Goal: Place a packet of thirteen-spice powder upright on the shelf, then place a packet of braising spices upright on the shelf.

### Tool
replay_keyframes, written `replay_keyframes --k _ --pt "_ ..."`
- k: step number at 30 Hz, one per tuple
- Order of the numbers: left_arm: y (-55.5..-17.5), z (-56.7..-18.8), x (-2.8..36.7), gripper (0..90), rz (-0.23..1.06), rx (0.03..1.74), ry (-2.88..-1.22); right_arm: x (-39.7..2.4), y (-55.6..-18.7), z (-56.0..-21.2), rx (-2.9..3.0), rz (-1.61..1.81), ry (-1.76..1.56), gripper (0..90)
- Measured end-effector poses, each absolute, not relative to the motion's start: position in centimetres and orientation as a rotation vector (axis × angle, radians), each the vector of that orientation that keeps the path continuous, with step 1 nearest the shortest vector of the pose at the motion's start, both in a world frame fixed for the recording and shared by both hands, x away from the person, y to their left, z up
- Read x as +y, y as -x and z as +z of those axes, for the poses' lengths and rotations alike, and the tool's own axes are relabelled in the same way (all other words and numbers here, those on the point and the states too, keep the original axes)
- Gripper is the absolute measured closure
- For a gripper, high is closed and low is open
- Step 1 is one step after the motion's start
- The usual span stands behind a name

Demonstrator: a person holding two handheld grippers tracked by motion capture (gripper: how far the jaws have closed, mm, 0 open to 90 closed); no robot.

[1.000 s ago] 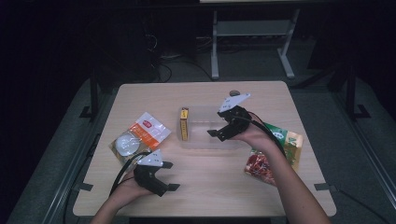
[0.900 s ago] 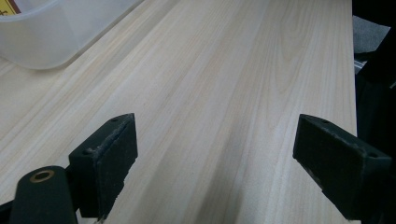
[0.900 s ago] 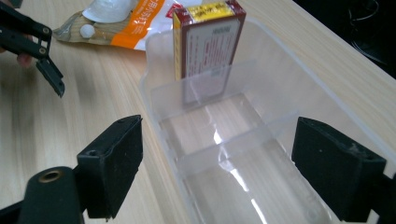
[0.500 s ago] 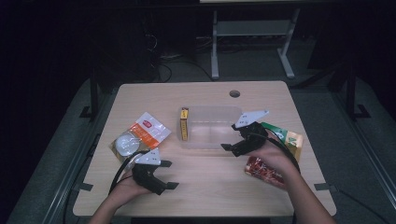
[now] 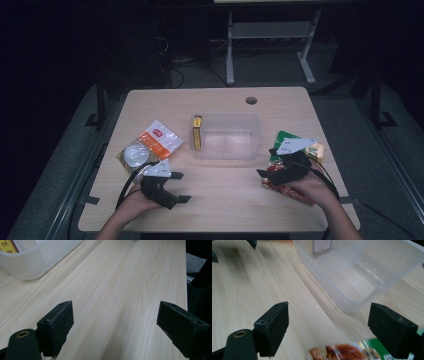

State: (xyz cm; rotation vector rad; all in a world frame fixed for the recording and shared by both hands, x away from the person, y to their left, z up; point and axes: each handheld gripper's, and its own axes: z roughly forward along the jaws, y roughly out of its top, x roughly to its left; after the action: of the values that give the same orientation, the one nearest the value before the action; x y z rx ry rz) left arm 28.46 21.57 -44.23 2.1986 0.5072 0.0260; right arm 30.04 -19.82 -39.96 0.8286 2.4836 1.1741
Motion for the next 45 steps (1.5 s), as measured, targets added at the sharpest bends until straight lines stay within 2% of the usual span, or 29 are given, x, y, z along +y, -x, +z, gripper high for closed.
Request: replay_keyframes --k 24,45 --pt "-28.6 -43.5 22.1 13.4 0.040 0.510 -2.171 -26.7 -25.7 -42.6 2.386 1.128 -1.039 16.7" --pt "-28.4 -42.9 22.7 13.4 0.051 0.513 -2.143 -27.8 -27.3 -45.2 2.446 1.037 -1.101 16.9"
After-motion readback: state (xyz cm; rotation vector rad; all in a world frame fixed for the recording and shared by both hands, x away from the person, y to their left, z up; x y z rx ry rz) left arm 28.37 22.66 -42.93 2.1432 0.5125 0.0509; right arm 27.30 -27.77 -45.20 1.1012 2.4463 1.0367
